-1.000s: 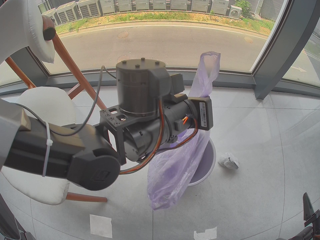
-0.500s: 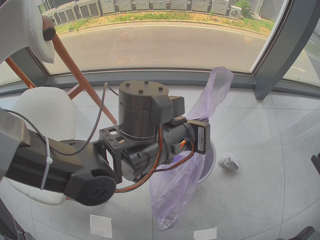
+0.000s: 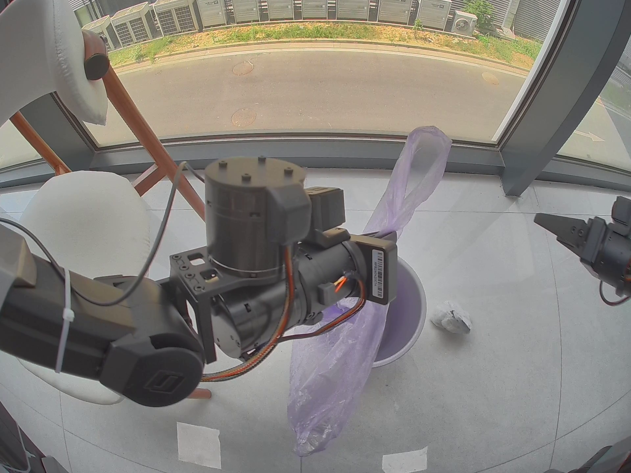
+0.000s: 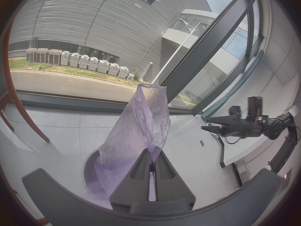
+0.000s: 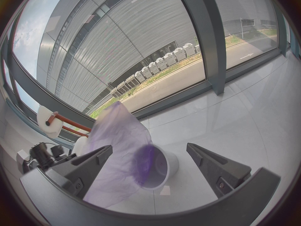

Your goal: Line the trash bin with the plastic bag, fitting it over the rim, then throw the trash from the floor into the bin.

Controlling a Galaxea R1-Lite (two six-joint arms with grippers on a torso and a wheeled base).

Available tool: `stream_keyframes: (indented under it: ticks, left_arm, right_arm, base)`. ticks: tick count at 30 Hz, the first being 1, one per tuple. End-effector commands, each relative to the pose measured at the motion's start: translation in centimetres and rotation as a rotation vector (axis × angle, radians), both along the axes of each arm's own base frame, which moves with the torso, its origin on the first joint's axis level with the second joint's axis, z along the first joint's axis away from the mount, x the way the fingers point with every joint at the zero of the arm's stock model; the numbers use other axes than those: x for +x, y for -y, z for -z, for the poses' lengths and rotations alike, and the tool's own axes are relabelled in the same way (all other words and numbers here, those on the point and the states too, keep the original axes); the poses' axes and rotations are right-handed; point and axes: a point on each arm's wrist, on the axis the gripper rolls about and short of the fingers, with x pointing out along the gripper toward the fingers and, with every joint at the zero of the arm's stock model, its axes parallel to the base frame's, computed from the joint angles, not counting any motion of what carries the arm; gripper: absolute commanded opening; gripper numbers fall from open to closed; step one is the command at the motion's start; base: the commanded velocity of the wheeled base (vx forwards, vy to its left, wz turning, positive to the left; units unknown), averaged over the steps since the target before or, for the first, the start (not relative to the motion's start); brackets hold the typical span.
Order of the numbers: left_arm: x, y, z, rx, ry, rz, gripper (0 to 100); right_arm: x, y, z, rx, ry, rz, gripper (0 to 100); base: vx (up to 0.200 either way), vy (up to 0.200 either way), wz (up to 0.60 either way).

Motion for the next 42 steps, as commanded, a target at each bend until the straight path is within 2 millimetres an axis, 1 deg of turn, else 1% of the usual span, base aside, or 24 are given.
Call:
stream_keyframes:
  ticks: [1, 2, 3, 4, 5, 6, 8, 10, 12, 15, 16, 18, 19, 21, 25, 26, 27, 28, 29, 35, 39, 42]
  left_arm:
    - [-0.4, -0.7, -0.8, -0.002, 0.028, -0.001, 0]
    - [-0.4, -0.7, -0.7, 0.004, 0.031, 0.0, 0]
    - [-0.4, -0.7, -0.7, 0.004, 0.031, 0.0, 0]
    - [-0.4, -0.8, -0.5, 0.012, 0.03, 0.001, 0]
    - [-0.4, -0.8, -0.5, 0.015, 0.029, 0.002, 0]
    - [-0.4, -0.8, -0.4, 0.016, 0.028, 0.002, 0]
    - [-0.5, -0.7, -0.4, 0.018, 0.028, 0.007, 0]
    - [-0.5, -0.7, -0.4, 0.018, 0.03, 0.009, 0]
    - [-0.5, -0.7, -0.5, 0.013, 0.04, 0.011, 0]
    - [-0.5, -0.7, -0.3, 0.012, 0.041, 0.011, 0]
    - [-0.5, -0.7, -0.2, 0.015, 0.04, 0.013, 0]
    - [-0.7, -0.6, 0.0, 0.022, 0.036, 0.019, 0]
    - [-0.7, -0.6, 0.0, 0.022, 0.036, 0.019, 0]
    - [-1.2, -0.2, 0.2, 0.023, 0.032, 0.039, 0]
    - [-1.8, 0.1, 0.5, 0.033, 0.027, 0.056, 0]
    - [-1.8, 0.1, 0.5, 0.034, 0.026, 0.056, 0]
    - [-1.9, 0.0, 0.7, 0.04, 0.021, 0.058, 0]
    - [-2.0, 0.0, 0.8, 0.042, 0.019, 0.058, 0]
    - [-2.2, 0.0, 1.0, 0.049, 0.016, 0.065, 0]
    - [-2.4, 0.0, 1.1, 0.033, 0.028, 0.07, 0]
    - [-2.4, -0.1, 1.2, 0.035, 0.027, 0.069, 0]
    - [-2.5, -0.3, 1.0, 0.031, 0.03, 0.067, 0]
  right_arm:
    - [8.5, -1.1, 4.2, -0.011, -0.089, -0.023, 100]
    - [9.1, -1.1, 4.6, -0.011, -0.089, -0.023, 100]
    - [9.2, -1.1, 4.7, -0.011, -0.093, -0.023, 100]
    - [10.4, -1.3, 5.2, -0.013, -0.095, -0.022, 100]
    - [11.1, -1.3, 5.6, -0.014, -0.096, -0.022, 100]
    - [11.2, -1.4, 5.7, -0.014, -0.096, -0.022, 100]
    - [12.9, -1.5, 6.7, -0.013, -0.084, -0.021, 100]
    - [14.1, -1.7, 7.3, -0.013, -0.067, -0.021, 100]
    - [15.2, -1.8, 7.7, -0.011, -0.044, -0.018, 100]
    - [17.5, -2.1, 8.0, -0.01, -0.006, -0.006, 100]
    - [17.9, -2.1, 8.0, -0.009, -0.003, -0.006, 0]
    - [19.2, -2.3, 8.1, -0.007, 0.015, -0.007, 0]
    - [19.2, -2.3, 8.1, -0.007, 0.015, -0.007, 0]
    - [21.1, -2.6, 7.9, -0.003, 0.05, -0.005, 0]
    - [23.5, -2.9, 8.3, 0.004, 0.094, -0.006, 0]
    - [23.7, -3.0, 8.3, 0.006, 0.101, -0.007, 0]
    - [24.4, -3.4, 8.6, 0.01, 0.125, -0.017, 0]
    - [24.6, -3.5, 8.6, 0.01, 0.128, -0.018, 0]
    - [25.4, -3.9, 9.1, 0.013, 0.151, -0.026, 0]
    - [26.9, -6.7, 10.0, 0.028, 0.219, -0.085, 0]
    - [27.6, -7.8, 10.3, 0.038, 0.277, -0.119, 0]
    - [27.6, -8.2, 10.5, 0.043, 0.328, -0.196, 0]
  base:
    - [0.0, 0.0, 0.0]
    - [0.0, 0.0, 0.0]
    - [0.0, 0.0, 0.0]
    - [0.0, 0.0, 0.0]
    - [0.0, 0.0, 0.0]
    - [0.0, 0.0, 0.0]
    - [0.0, 0.0, 0.0]
    - [0.0, 0.0, 0.0]
    - [0.0, 0.0, 0.0]
    - [0.0, 0.0, 0.0]
    - [0.0, 0.0, 0.0]
    - [0.0, 0.0, 0.0]
    - [0.0, 0.0, 0.0]
    - [0.0, 0.0, 0.0]
    - [0.0, 0.0, 0.0]
    - [0.0, 0.0, 0.0]
    - [0.0, 0.0, 0.0]
    - [0.0, 0.0, 0.0]
    - [0.0, 0.0, 0.0]
    - [0.0, 0.0, 0.0]
    - [0.0, 0.0, 0.0]
    - [0.0, 0.0, 0.0]
